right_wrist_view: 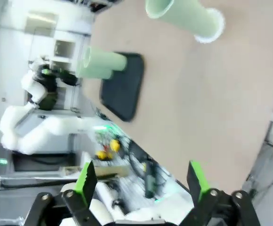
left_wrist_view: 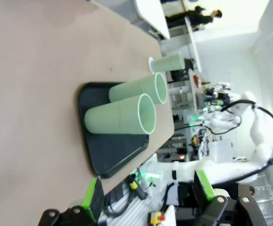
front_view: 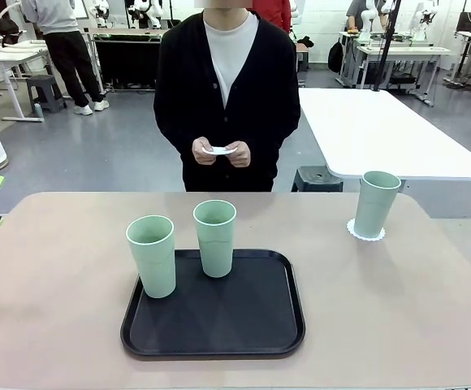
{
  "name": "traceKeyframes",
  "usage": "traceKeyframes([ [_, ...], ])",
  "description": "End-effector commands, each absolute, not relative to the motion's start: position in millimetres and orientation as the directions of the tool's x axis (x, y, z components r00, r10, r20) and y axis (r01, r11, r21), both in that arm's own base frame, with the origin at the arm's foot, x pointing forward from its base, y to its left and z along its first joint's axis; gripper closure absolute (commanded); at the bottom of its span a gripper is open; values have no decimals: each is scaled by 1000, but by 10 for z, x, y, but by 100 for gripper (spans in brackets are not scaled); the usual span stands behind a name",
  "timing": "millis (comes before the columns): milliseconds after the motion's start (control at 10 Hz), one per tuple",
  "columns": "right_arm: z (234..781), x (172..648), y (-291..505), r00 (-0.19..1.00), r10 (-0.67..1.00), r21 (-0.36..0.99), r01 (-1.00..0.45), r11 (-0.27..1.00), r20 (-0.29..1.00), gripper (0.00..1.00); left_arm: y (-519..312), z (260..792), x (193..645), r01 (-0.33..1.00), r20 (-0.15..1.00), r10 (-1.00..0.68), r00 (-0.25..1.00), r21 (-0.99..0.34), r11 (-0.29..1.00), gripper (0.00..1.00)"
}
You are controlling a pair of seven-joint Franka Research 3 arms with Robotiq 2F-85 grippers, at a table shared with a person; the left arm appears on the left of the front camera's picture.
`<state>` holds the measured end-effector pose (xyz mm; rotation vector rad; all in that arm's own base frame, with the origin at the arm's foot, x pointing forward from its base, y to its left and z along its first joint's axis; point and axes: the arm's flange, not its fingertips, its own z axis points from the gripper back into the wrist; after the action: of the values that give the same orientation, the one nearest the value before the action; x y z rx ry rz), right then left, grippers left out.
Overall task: Place coasters on the table and set cups on them.
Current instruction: Take one Reusable plastic cup from the Flat Tray and place it on a coaster set by the human.
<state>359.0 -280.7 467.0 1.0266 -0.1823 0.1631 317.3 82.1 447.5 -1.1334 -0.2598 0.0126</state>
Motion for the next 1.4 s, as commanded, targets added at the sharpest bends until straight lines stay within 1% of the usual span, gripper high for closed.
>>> traceKeyframes([
  [0,4566,3937,-3096,980,-85,909,-132,396,179,0,833,4477,3167,128,205,143,968,-899,418,0],
  [200,4369,3984,-3172,969,-228,942,-16,336,97,0,833,4477,3167,128,205,143,968,-899,418,0],
  [300,4338,4002,-3124,959,-275,930,36,365,71,0,833,4477,3167,128,205,143,968,-899,418,0],
  [500,4389,4049,-2975,975,-198,930,-21,368,100,0,833,4477,3167,128,205,143,968,-899,418,0],
  [600,4403,4082,-2865,986,-129,932,-49,359,102,0,833,4477,3167,128,205,143,968,-899,418,0],
  [800,4400,4134,-2704,997,-6,931,-70,360,77,0,833,4477,3167,128,205,143,968,-899,418,0],
  [1100,4417,4159,-2502,996,59,937,-88,338,72,0,833,4477,3167,128,205,143,968,-899,418,0],
  [1300,4543,4001,-2366,991,88,947,-124,295,103,0,833,4477,3167,128,205,143,968,-899,418,0],
])
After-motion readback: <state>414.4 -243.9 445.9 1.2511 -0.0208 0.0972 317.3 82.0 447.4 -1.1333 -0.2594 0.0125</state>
